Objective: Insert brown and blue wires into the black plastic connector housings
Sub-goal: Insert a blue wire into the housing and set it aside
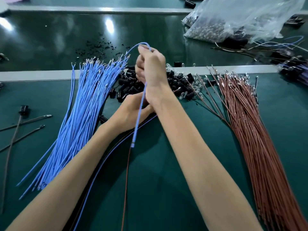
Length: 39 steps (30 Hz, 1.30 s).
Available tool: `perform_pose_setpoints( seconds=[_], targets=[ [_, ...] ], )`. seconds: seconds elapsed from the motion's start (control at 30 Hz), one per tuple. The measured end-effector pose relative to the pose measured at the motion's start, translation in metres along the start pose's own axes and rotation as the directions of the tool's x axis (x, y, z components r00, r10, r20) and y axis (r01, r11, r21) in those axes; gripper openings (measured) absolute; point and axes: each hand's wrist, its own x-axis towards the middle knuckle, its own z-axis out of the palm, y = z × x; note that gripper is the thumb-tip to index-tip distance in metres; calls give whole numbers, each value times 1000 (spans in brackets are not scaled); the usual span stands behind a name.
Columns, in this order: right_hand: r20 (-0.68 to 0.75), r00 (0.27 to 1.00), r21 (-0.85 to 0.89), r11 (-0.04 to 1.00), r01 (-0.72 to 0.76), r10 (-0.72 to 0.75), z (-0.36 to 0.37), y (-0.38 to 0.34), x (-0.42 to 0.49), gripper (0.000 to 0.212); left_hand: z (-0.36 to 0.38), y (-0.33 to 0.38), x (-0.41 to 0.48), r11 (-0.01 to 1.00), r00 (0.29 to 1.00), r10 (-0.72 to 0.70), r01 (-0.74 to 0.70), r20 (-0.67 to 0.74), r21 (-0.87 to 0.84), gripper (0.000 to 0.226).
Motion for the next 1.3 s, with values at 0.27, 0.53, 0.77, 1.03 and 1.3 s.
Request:
perform_pose_setpoints(
  seconds=[0.27,0.53,0.77,1.03,1.3],
  targets=[
    [-108,987,88,988,128,-118,-63,-5,-6,19,-13,11,0,970,998,-57,51,-16,-236,6],
    [-353,933,267,950,164,-62,-84,1,4,20,-20,11,2,833,975,-216,157,-50,-530,10],
    [-313,928,-95,979,183,-204,-84,8,7,19,-21,19,-7,865,946,-75,219,316,-450,12],
    [-288,927,-169,965,199,-241,-93,15,8,8,-31,18,-10,803,935,-68,258,347,-537,24],
    [121,993,-98,995,5,7,-88,7,-2,15,-22,11,-3,789,973,-136,221,189,-573,13]
  ],
)
